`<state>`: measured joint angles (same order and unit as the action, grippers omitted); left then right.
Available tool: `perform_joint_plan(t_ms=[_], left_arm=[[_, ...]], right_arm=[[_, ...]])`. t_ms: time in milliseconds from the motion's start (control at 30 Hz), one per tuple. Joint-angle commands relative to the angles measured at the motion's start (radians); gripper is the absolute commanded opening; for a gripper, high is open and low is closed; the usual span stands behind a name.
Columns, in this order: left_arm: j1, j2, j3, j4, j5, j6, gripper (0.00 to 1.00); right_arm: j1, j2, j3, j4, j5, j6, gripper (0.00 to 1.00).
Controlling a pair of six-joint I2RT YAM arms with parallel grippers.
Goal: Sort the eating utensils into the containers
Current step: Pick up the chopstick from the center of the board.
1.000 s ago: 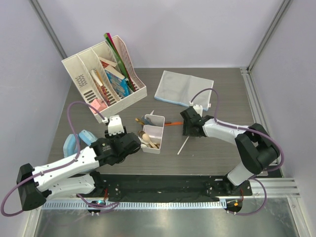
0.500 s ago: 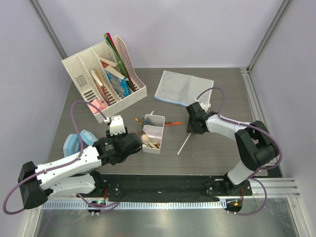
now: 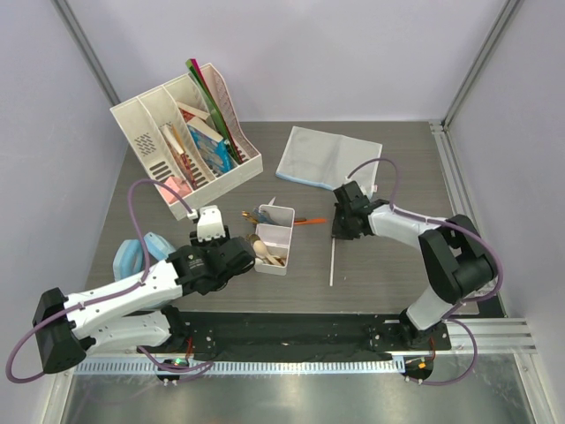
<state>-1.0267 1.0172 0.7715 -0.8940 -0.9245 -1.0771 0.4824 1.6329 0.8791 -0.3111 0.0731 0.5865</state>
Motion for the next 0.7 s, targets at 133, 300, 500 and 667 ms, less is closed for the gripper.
perform_joint_plan(t_ms=[133,300,500,667], left_arm=[[0.01,0.015,0.014,0.055,-0.039,0.013,0.48],[0.059,0.026,-0.034,0.09,0.024,-0.012,0.49],[0.071,0.008,-0.041,0.082,0.019,-0.017,0.49],[0.076,0.003,-0.034,0.079,0.032,-0.006,0.49]], right_arm=[[0.01,-0.151,-0.031,-0.25,0.003,-0.073,0.01],[0.022,-0.273,0.018,-0.321,-0.002,-0.112,0.01],[0.182,-0.366,0.148,-0.316,0.091,-0.194,0.01],[0.297,-0.347,0.238,-0.211,0.163,-0.278,0.01]])
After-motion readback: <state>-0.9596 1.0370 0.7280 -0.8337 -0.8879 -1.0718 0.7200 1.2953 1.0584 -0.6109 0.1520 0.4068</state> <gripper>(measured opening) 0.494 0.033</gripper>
